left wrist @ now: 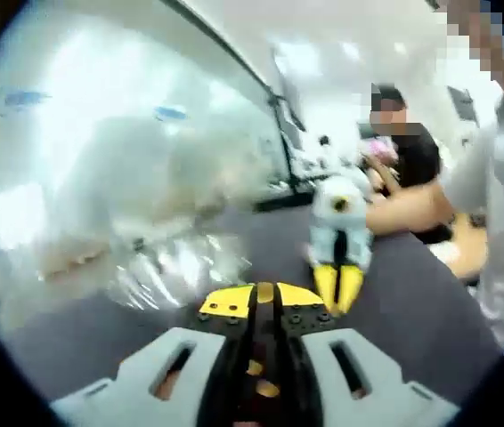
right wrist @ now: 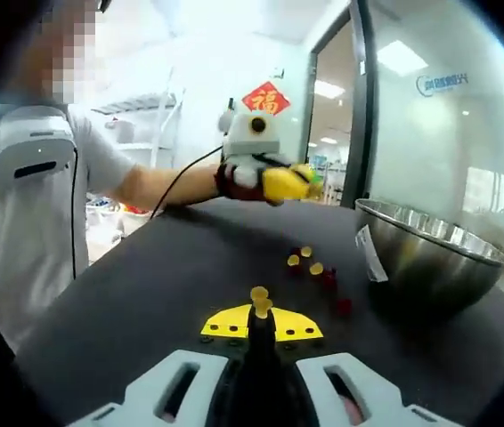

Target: Pick candy and put bowl

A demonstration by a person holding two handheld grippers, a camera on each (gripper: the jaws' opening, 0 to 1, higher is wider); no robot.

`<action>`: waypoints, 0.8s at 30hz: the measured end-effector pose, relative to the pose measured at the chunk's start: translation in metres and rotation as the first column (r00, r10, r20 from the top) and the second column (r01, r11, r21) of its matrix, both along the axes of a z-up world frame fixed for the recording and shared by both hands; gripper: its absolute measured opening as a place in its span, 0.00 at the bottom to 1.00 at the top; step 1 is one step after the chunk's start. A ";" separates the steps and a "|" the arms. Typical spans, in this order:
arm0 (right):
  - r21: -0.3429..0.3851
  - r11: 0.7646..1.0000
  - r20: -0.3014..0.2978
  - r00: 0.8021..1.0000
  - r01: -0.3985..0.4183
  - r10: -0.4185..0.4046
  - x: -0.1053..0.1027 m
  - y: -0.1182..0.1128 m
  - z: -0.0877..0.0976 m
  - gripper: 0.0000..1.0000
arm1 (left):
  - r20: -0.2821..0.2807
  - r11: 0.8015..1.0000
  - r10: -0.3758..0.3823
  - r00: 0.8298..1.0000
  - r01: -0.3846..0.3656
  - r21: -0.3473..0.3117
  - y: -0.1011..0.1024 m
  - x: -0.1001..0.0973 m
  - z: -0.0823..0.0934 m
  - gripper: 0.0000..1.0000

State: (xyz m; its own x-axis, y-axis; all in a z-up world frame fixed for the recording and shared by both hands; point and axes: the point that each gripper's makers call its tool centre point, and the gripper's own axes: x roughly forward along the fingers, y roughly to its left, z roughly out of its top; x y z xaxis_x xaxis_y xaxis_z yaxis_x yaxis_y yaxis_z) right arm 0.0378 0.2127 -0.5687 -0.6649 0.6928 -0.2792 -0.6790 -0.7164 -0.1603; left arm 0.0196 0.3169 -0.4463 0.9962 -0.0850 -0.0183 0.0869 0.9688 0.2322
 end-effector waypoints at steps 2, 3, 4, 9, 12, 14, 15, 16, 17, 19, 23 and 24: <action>-0.002 1.000 -0.004 1.000 0.003 -0.003 0.001 0.000 0.000 0.02 | 0.009 0.999 0.021 1.000 -0.022 0.046 0.009 0.013 0.012 0.01; -0.002 1.000 -0.006 1.000 0.006 -0.006 0.001 0.001 0.001 0.02 | 0.011 0.998 0.028 1.000 -0.029 0.056 0.012 0.021 0.015 0.01; 0.000 1.000 -0.013 1.000 0.011 -0.011 0.001 0.001 0.002 0.02 | 0.009 0.997 0.036 0.999 -0.037 0.066 0.016 0.030 0.015 0.02; 0.008 1.000 -0.042 0.999 0.013 -0.013 0.001 0.001 0.008 0.02 | 0.009 0.998 0.049 0.999 -0.049 0.048 0.027 0.056 0.007 0.04; 0.009 1.000 -0.037 0.999 0.006 -0.006 0.000 0.001 0.007 0.02 | 0.002 0.998 0.042 0.999 -0.042 0.047 0.026 0.060 0.001 0.05; 0.013 1.000 -0.031 0.999 -0.005 0.006 -0.003 -0.001 0.007 0.02 | -0.003 0.999 0.022 1.000 -0.022 0.041 0.021 0.059 -0.001 0.08; 0.013 1.000 -0.031 0.999 -0.010 0.011 -0.004 -0.002 0.007 0.02 | -0.006 0.999 0.016 1.000 -0.016 0.041 0.020 0.059 -0.002 0.11; 0.013 1.000 -0.030 0.999 -0.012 0.012 -0.005 -0.002 0.007 0.02 | -0.009 0.999 0.015 1.000 -0.014 0.044 0.019 0.058 -0.003 0.11; 0.012 1.000 -0.029 1.000 -0.011 0.012 -0.004 -0.002 0.007 0.02 | -0.020 0.998 0.016 1.000 -0.015 0.053 0.019 0.057 -0.005 0.11; 0.012 1.000 -0.032 0.999 -0.009 0.009 -0.004 -0.001 0.008 0.02 | -0.031 0.998 0.004 0.999 -0.002 0.066 0.016 0.053 -0.006 0.11; 0.009 1.000 -0.037 0.999 0.001 -0.001 -0.002 -0.001 0.008 0.02 | -0.059 0.992 -0.075 0.995 0.081 0.093 -0.006 0.029 -0.007 0.11; 0.009 1.000 -0.036 0.999 0.002 -0.002 -0.002 -0.001 0.008 0.02 | -0.064 0.991 -0.099 0.993 0.104 0.084 -0.014 0.018 -0.009 0.11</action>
State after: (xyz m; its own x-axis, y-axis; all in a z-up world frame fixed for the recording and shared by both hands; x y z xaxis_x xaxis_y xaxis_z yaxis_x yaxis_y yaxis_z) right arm 0.0361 0.2118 -0.5610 -0.6730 0.6965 -0.2490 -0.6858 -0.7136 -0.1427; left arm 0.0377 0.3024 -0.4550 0.9795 -0.1809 -0.0886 0.1996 0.9307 0.3066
